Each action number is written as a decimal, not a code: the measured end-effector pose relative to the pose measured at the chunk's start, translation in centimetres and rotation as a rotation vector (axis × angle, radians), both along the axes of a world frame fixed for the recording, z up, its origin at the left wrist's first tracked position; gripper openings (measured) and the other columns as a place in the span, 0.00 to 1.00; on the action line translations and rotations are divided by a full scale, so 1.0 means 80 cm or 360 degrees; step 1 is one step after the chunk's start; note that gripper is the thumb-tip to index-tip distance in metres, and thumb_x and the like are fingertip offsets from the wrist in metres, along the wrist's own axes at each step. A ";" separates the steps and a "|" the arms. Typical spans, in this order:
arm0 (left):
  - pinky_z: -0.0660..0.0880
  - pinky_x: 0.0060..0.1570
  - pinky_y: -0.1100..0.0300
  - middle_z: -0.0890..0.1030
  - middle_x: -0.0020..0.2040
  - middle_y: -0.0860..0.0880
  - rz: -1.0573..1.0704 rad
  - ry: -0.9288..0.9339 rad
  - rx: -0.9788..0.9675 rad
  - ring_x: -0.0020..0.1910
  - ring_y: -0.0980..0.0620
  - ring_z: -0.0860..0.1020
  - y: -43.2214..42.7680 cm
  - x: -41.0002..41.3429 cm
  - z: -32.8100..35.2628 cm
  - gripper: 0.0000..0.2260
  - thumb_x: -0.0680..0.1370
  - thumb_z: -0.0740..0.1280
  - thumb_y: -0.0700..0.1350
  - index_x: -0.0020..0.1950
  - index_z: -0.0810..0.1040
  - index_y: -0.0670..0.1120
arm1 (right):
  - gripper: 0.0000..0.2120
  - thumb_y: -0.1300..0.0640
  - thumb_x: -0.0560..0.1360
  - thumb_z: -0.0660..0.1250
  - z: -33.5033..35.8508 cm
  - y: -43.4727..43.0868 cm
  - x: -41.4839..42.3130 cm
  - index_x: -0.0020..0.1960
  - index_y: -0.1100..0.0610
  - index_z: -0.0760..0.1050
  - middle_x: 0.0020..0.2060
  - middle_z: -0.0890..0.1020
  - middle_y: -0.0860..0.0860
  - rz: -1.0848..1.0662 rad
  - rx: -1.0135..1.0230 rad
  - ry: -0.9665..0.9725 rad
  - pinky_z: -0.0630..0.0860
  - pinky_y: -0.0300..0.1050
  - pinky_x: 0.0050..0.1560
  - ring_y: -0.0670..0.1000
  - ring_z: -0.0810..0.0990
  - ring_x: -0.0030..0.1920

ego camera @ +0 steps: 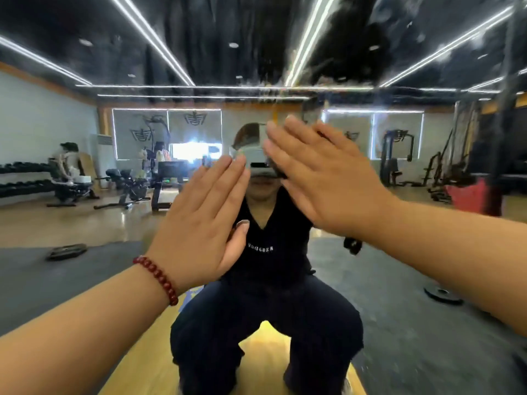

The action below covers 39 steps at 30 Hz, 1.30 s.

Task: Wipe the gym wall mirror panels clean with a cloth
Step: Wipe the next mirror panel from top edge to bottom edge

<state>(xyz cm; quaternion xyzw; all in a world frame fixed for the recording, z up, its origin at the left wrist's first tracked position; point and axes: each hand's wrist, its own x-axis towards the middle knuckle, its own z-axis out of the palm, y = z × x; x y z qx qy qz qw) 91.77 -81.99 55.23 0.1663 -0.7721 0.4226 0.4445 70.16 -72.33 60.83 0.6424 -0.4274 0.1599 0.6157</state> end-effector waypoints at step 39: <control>0.37 0.77 0.49 0.39 0.81 0.49 -0.0081 0.0388 0.0763 0.80 0.46 0.40 0.032 -0.014 -0.312 0.33 0.80 0.55 0.49 0.81 0.43 0.46 | 0.24 0.59 0.82 0.57 -0.284 -0.019 0.054 0.78 0.55 0.60 0.76 0.64 0.52 0.0053 -0.0109 -0.0562 0.50 0.55 0.77 0.54 0.60 0.77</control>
